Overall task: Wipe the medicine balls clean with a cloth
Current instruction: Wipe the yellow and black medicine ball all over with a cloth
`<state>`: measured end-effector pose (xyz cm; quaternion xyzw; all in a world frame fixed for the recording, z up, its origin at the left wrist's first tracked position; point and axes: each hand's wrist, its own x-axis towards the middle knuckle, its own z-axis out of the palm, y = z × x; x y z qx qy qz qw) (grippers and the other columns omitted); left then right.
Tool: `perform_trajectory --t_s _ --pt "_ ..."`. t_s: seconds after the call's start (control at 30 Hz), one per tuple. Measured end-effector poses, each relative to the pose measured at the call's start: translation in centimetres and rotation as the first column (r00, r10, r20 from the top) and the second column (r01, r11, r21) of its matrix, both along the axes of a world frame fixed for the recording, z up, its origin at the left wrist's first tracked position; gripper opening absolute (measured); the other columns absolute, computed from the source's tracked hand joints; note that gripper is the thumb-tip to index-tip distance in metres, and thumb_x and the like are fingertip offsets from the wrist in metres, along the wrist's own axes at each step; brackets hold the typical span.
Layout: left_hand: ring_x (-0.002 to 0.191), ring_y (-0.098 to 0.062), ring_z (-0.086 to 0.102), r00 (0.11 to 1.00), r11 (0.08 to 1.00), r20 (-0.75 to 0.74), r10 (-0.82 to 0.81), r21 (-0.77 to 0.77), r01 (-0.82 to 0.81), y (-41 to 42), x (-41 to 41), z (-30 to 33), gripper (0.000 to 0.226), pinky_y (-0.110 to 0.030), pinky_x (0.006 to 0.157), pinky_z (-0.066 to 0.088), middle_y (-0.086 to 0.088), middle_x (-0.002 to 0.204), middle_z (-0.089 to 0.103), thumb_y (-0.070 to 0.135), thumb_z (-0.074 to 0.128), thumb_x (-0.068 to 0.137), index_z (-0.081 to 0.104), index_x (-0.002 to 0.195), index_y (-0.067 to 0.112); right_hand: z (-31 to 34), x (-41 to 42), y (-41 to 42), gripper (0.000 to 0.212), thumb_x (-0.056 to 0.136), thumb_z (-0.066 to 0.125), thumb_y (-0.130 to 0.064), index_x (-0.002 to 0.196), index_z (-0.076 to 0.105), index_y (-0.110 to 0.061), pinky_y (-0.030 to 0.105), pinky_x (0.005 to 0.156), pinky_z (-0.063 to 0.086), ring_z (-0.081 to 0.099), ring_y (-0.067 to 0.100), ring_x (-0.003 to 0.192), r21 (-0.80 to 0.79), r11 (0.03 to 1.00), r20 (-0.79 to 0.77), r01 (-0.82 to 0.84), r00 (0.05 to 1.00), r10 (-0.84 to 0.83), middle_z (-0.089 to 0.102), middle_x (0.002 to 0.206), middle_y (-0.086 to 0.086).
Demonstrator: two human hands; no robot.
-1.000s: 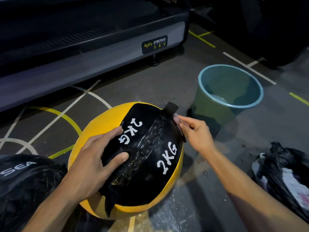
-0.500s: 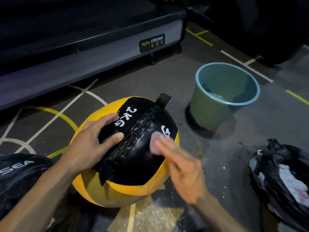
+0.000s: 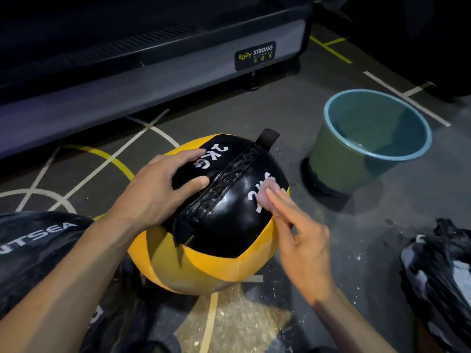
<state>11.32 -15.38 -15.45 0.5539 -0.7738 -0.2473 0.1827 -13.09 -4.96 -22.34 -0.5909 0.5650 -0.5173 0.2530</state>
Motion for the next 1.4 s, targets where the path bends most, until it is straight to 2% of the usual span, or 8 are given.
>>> perform_trajectory --t_s 0.2,0.3,0.47,0.63,0.87,1.07,1.23,1.4 --pt "0.147 0.003 0.030 0.966 0.966 -0.044 -0.253 0.033 0.255 3.9 2.3 2.6 0.061 -0.028 0.115 0.025 0.033 0.150 0.043 0.006 0.072 0.092 0.061 0.132 0.051 0.9 -1.4 -4.0 0.040 0.098 0.062 0.002 0.133 0.067 -0.017 0.020 0.113 0.040 0.052 -0.005 0.131 0.076 0.997 -0.044 0.012 0.999 -0.009 0.060 0.136 -0.017" --pt "0.152 0.007 0.009 0.945 0.935 -0.002 -0.326 0.148 0.323 5.1 2.8 1.9 0.065 -0.036 0.117 0.019 0.039 0.159 0.022 0.047 0.078 0.084 0.048 0.141 0.059 1.4 -1.8 -6.0 0.036 0.101 0.063 -0.009 0.132 0.068 -0.025 0.014 0.108 0.042 0.053 -0.014 0.124 0.129 0.990 -0.072 0.054 0.996 -0.045 0.062 0.133 -0.018" --pt "0.137 -0.019 0.049 0.995 0.966 0.026 -0.099 -0.238 0.103 5.9 -0.2 -1.1 0.031 -0.045 0.108 0.045 0.015 0.145 0.056 0.044 0.072 0.086 0.073 0.117 0.037 1.9 -2.4 -7.6 0.031 0.101 0.064 -0.020 0.129 0.070 -0.031 0.018 0.107 0.046 0.055 -0.012 0.122 0.191 0.980 -0.082 0.047 0.996 -0.031 0.066 0.128 -0.019" --pt "0.127 -0.015 0.059 0.996 0.934 -0.080 -0.025 -0.356 -0.005 5.8 -2.1 -1.3 0.020 -0.013 0.110 0.036 0.009 0.126 0.070 0.034 0.066 0.090 0.077 0.098 0.019 2.2 0.1 -3.0 0.036 0.102 0.058 -0.002 0.133 0.066 -0.018 0.034 0.116 0.040 0.056 0.001 0.130 -0.007 1.000 -0.036 0.012 0.999 -0.012 0.064 0.137 -0.006" --pt "0.128 0.003 0.057 0.973 0.958 -0.169 0.158 -0.214 -0.193 5.1 -2.2 -0.5 0.024 -0.023 0.101 0.046 0.029 0.126 0.066 0.043 0.063 0.091 0.072 0.105 0.026 -2.6 1.1 1.5 0.045 0.098 0.053 -0.004 0.141 0.058 -0.018 0.043 0.114 0.044 0.043 0.017 0.145 -0.189 0.924 -0.568 -0.332 0.805 0.173 0.052 0.150 -0.001" --pt "0.063 -0.020 0.058 0.948 0.926 -0.159 0.274 -0.221 -0.305 5.2 -2.9 0.4 0.007 -0.034 0.059 0.047 0.013 0.070 0.069 0.041 0.065 0.096 0.065 0.095 0.034 -0.3 -0.1 -1.6 0.033 0.099 0.063 -0.016 0.131 0.067 -0.022 0.008 0.087 0.051 0.062 -0.020 0.095 -0.018 0.994 -0.091 0.110 0.990 -0.111 0.066 0.121 -0.032" --pt "0.070 -0.022 0.060 0.897 0.872 -0.247 0.366 -0.247 -0.423 4.9 -2.7 1.7 0.026 -0.041 0.063 0.045 0.002 0.070 0.065 0.048 0.063 0.097 0.064 0.093 0.022 0.7 -1.8 -1.7 0.035 0.098 0.064 -0.007 0.130 0.069 -0.023 0.020 0.100 0.051 0.065 -0.006 0.113 0.247 0.942 0.267 0.228 0.918 -0.292 0.070 0.117 -0.026" --pt "0.092 -0.006 0.069 0.855 0.893 -0.364 0.368 -0.118 -0.434 4.6 -2.3 3.0 0.019 -0.036 0.073 0.050 0.017 0.096 0.074 0.044 0.062 0.099 0.071 0.106 0.030 2.6 -2.3 0.2 0.034 0.098 0.066 -0.009 0.129 0.070 -0.024 0.018 0.100 0.051 0.064 -0.002 0.118 0.175 0.964 0.224 0.199 0.946 -0.236 0.070 0.124 -0.017"
